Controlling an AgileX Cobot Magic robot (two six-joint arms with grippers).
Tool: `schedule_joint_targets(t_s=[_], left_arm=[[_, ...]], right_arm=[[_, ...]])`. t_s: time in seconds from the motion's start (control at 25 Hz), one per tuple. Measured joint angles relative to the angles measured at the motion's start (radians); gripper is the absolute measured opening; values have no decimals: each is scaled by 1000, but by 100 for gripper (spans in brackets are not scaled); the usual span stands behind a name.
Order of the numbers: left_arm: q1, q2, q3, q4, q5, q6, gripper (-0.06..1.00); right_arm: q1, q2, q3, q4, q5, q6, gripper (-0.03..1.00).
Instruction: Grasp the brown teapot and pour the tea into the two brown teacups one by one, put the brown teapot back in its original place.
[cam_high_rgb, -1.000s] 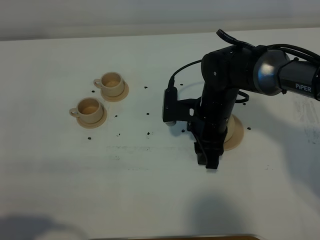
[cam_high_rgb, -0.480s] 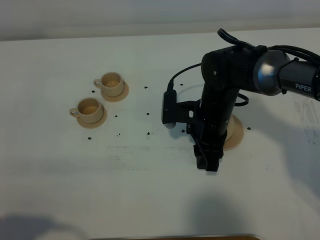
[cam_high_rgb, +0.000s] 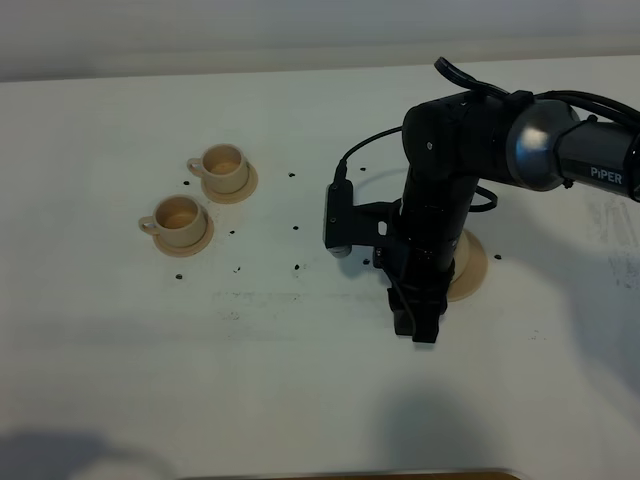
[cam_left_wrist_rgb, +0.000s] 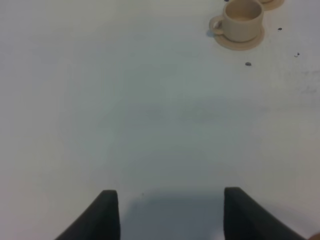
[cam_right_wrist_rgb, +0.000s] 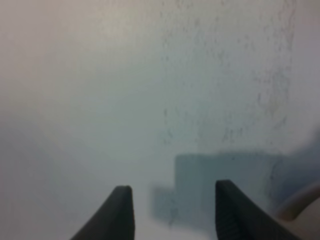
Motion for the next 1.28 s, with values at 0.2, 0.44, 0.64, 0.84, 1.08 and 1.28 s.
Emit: schedule_joint_targets(t_s=[0.2, 0.44, 0.64, 0.84, 1.08, 1.28], left_arm=[[0, 0, 0, 0, 0, 0, 52], [0, 0, 0, 0, 0, 0, 53], [0, 0, 0, 0, 0, 0, 53], [0, 0, 0, 0, 0, 0, 53], [0, 0, 0, 0, 0, 0, 53], [0, 0, 0, 0, 0, 0, 53]], right_arm=[[0, 0, 0, -15, 13, 0, 36], [0, 0, 0, -21, 24, 0, 36], [0, 0, 0, -31, 38, 0, 36], [0, 0, 0, -48, 61, -4, 36], [0, 0, 0, -64, 78, -6, 36], [0, 0, 0, -86, 84, -6, 36]])
